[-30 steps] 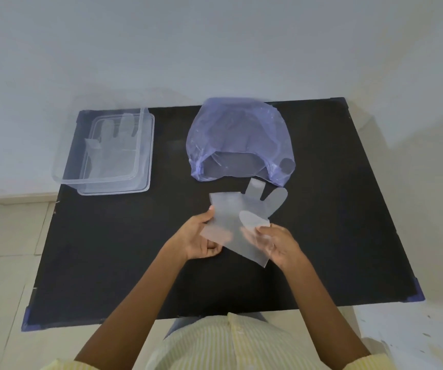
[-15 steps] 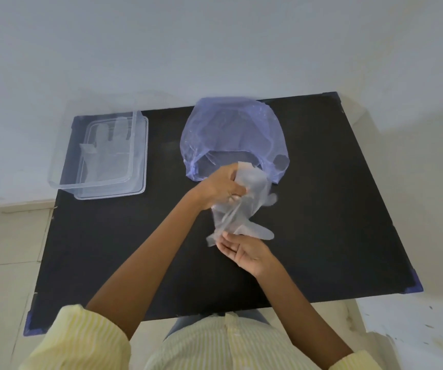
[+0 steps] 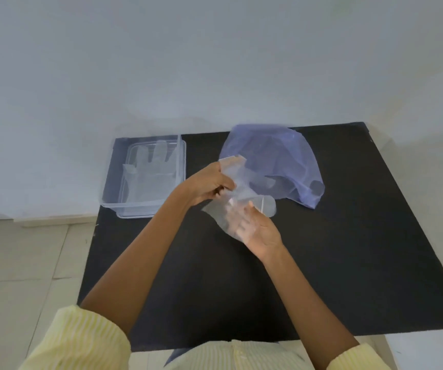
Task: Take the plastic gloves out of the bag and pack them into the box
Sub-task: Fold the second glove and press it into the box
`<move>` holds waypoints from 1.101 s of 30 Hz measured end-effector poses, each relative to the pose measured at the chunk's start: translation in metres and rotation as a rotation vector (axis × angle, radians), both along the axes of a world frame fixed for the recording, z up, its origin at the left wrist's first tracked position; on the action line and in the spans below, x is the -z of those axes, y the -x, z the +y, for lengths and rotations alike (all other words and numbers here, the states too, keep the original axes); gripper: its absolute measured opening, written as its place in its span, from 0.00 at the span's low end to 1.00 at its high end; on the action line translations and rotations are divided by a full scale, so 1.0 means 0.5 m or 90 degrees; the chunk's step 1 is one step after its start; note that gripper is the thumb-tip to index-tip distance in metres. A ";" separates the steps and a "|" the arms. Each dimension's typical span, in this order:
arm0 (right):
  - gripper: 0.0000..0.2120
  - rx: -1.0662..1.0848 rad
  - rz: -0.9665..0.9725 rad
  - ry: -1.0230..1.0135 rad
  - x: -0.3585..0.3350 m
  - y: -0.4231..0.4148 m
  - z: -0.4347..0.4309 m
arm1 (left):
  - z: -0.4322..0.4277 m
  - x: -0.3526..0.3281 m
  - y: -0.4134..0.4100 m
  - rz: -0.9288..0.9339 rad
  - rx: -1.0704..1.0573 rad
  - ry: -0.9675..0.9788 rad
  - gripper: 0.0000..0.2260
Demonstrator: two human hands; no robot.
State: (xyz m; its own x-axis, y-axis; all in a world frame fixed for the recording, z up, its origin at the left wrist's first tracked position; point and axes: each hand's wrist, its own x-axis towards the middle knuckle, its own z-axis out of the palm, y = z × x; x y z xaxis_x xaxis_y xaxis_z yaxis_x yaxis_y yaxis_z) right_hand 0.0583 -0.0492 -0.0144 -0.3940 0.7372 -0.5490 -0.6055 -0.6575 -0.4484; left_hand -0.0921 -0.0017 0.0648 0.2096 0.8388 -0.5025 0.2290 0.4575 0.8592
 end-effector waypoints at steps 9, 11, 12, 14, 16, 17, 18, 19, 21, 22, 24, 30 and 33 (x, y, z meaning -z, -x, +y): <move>0.17 0.054 -0.137 -0.312 -0.114 0.210 0.115 | 0.040 -0.074 0.239 -0.077 -0.061 -0.243 0.41; 0.18 0.030 -0.204 -0.356 -0.136 0.262 0.134 | 0.039 -0.083 0.303 -0.125 -0.100 -0.283 0.41; 0.19 0.009 -0.257 -0.365 -0.143 0.289 0.139 | 0.038 -0.080 0.332 -0.146 -0.125 -0.278 0.40; 0.23 -0.050 -0.335 -0.333 -0.139 0.338 0.148 | 0.040 -0.051 0.378 -0.144 -0.202 -0.227 0.41; 0.27 -0.114 -0.386 -0.288 -0.115 0.379 0.157 | 0.044 0.001 0.414 -0.100 -0.292 -0.165 0.41; 0.28 -0.139 -0.432 -0.284 -0.100 0.396 0.162 | 0.045 0.026 0.428 -0.081 -0.316 -0.134 0.37; 0.28 -0.164 -0.489 -0.296 -0.084 0.408 0.168 | 0.046 0.050 0.440 -0.057 -0.328 -0.105 0.32; 0.27 -0.188 -0.544 -0.311 -0.077 0.417 0.171 | 0.042 0.066 0.447 -0.027 -0.327 -0.083 0.27; 0.24 -0.225 -0.633 -0.324 -0.071 0.431 0.179 | 0.037 0.084 0.456 0.025 -0.323 -0.055 0.27; 0.22 -0.244 -0.657 -0.327 -0.068 0.438 0.185 | 0.040 0.095 0.461 0.043 -0.324 -0.051 0.30; 0.21 -0.289 -0.695 -0.332 -0.059 0.453 0.196 | 0.051 0.117 0.461 0.102 -0.293 -0.043 0.33; 0.25 -0.328 -0.767 -0.308 -0.030 0.464 0.174 | 0.069 0.183 0.458 0.218 -0.283 0.000 0.27; 0.29 -0.355 -0.793 -0.290 -0.017 0.464 0.157 | 0.073 0.189 0.451 0.269 -0.283 0.041 0.28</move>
State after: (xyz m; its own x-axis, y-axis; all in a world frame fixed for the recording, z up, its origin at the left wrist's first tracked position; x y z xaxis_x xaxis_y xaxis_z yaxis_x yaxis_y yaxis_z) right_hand -0.1735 0.0293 -0.0058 -0.1330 0.8515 -0.5072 0.6135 -0.3312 -0.7169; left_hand -0.3173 0.0348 -0.0297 -0.3809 0.7657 -0.5182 0.3196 0.6350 0.7033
